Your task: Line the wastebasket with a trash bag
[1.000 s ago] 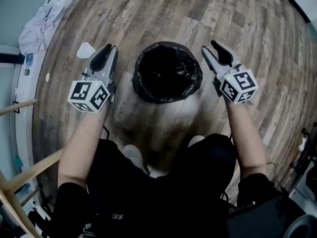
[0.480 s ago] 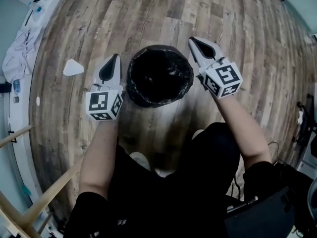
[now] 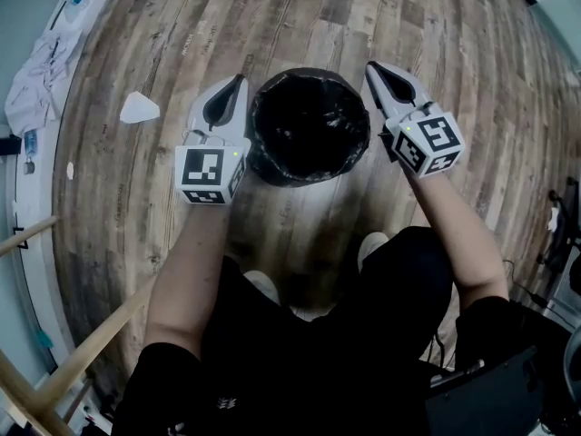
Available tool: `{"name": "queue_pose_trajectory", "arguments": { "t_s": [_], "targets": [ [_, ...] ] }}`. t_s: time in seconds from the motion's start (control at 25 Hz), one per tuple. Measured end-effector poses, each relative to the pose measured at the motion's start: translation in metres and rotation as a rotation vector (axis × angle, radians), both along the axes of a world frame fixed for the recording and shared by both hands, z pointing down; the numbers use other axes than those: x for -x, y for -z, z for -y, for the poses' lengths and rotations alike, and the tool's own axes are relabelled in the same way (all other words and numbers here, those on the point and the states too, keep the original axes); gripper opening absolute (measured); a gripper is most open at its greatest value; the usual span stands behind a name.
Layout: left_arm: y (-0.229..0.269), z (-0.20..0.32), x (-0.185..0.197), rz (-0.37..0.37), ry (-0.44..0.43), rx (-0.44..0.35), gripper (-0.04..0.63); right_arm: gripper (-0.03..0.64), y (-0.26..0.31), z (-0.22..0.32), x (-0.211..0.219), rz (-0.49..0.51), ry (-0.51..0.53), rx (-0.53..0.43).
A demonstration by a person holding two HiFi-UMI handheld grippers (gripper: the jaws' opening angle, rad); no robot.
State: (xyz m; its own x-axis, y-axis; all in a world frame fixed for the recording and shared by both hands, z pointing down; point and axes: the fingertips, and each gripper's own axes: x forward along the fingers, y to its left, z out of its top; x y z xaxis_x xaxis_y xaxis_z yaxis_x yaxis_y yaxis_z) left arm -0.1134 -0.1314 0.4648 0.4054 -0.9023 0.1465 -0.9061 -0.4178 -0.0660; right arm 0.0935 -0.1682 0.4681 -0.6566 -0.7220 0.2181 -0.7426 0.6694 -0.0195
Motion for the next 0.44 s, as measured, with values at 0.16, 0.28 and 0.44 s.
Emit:
{"name": "queue_pose_trajectory", "arguments": {
  "t_s": [0.16,0.28,0.44],
  "targets": [
    [0.002,-0.003,0.002,0.002,0.0,0.0,0.005,0.002,0.004,-0.004,0.0,0.006,0.01,-0.005],
    [0.004,-0.005,0.004,0.013,-0.007,-0.004,0.005,0.002,0.004,-0.007,-0.001,0.005,0.016,-0.005],
    [-0.002,-0.01,0.009,0.058,-0.022,0.002,0.006,0.002,0.004,-0.013,0.0,-0.007,0.033,-0.007]
  ]
}}
